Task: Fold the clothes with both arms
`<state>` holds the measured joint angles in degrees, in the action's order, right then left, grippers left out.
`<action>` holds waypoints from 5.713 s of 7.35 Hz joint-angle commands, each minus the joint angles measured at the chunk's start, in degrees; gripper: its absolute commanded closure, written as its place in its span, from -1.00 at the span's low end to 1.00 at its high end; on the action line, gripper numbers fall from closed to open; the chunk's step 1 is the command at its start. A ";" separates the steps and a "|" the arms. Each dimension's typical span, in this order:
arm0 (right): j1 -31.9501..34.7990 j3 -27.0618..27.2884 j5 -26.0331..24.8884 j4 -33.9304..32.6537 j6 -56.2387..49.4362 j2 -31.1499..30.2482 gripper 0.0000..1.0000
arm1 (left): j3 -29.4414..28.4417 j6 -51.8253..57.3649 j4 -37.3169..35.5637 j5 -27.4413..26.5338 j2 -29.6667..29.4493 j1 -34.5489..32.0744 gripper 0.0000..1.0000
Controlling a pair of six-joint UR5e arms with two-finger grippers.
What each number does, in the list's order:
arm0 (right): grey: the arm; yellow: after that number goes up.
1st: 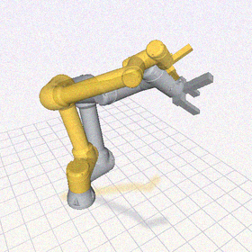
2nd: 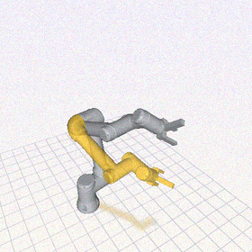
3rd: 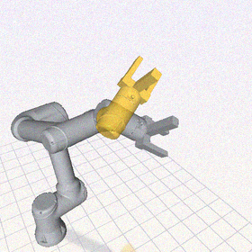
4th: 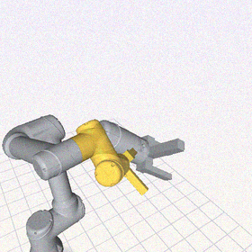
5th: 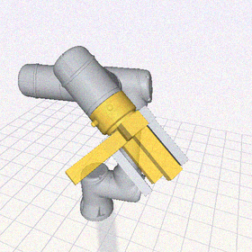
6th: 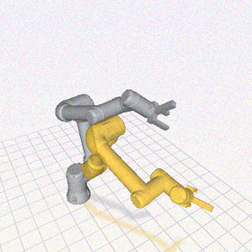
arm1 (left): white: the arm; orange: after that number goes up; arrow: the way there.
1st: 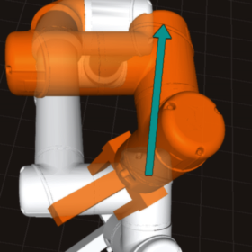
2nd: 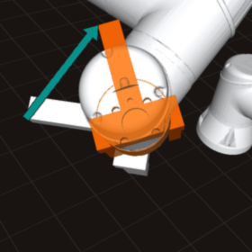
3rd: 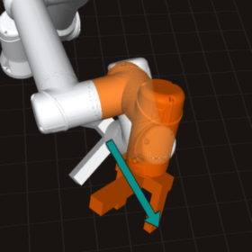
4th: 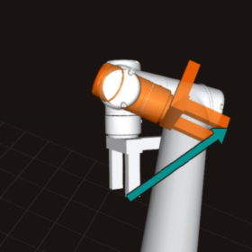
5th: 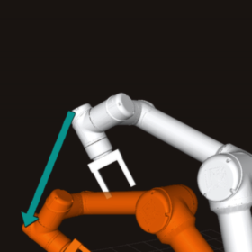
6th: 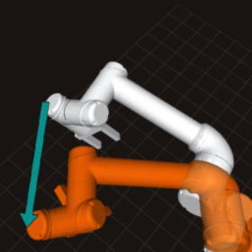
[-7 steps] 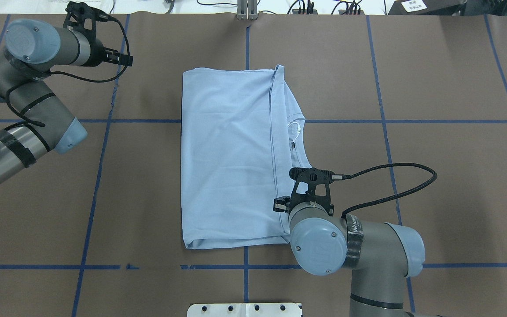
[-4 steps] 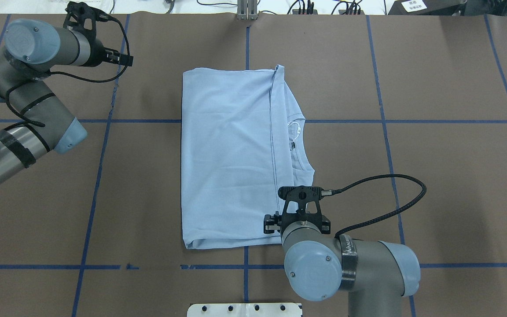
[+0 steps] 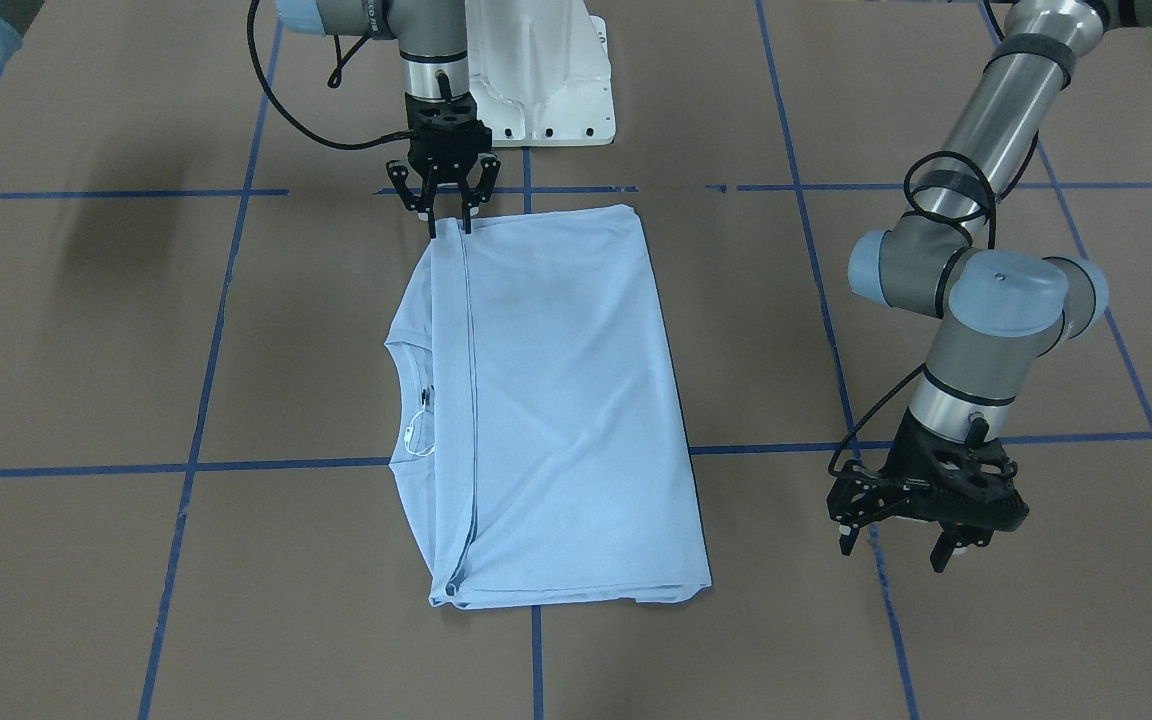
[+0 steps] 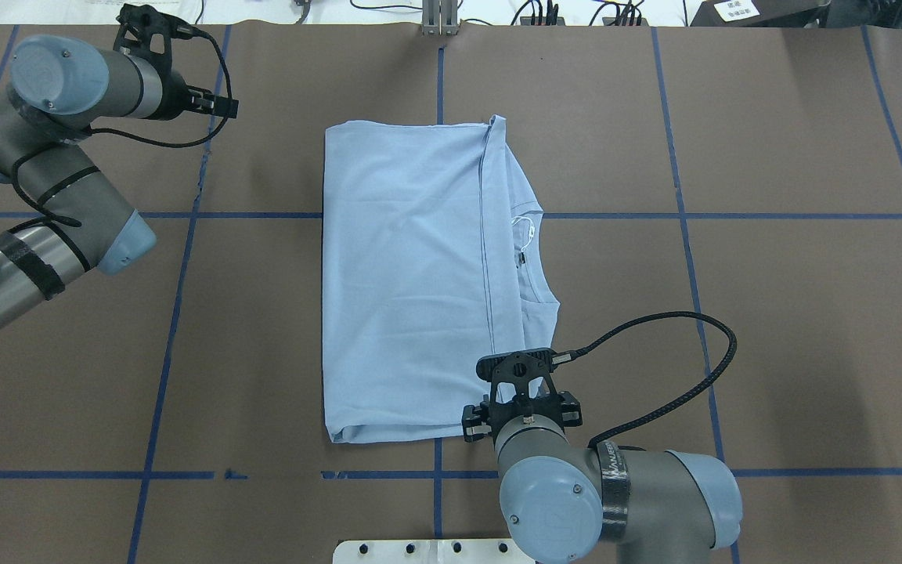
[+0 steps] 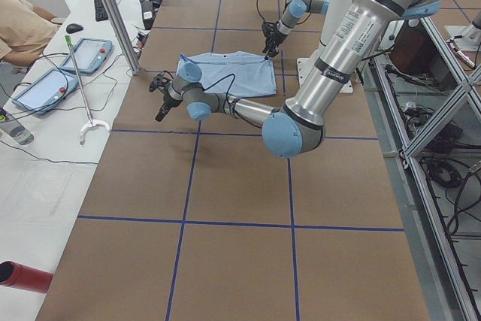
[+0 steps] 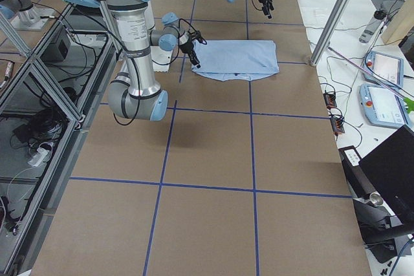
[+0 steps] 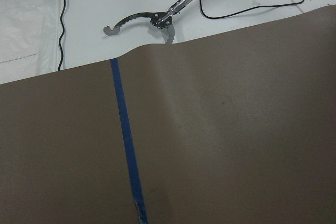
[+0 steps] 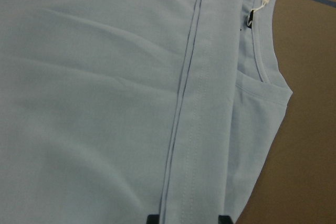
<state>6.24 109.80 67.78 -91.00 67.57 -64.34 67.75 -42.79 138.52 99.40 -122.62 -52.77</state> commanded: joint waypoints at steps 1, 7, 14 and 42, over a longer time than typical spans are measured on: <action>0.00 -0.02 -0.46 0.13 -7.52 -0.26 0.31 | 0.02 -0.10 0.00 0.00 0.01 0.03 -1.00; -1.32 -0.02 2.10 0.12 -7.71 0.00 0.29 | -0.07 -0.18 0.00 0.00 0.01 0.03 -1.00; 0.61 4.18 0.25 -0.49 -6.58 -1.39 1.00 | -0.07 -0.18 0.00 0.00 0.01 0.03 -1.00; 18.97 -6.33 12.55 -3.66 -4.46 2.33 -0.95 | 0.72 -0.27 1.93 0.00 1.42 0.47 -1.00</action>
<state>23.91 105.43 79.57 -94.79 62.69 -66.35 68.33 -43.06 140.43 99.41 -121.20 -52.29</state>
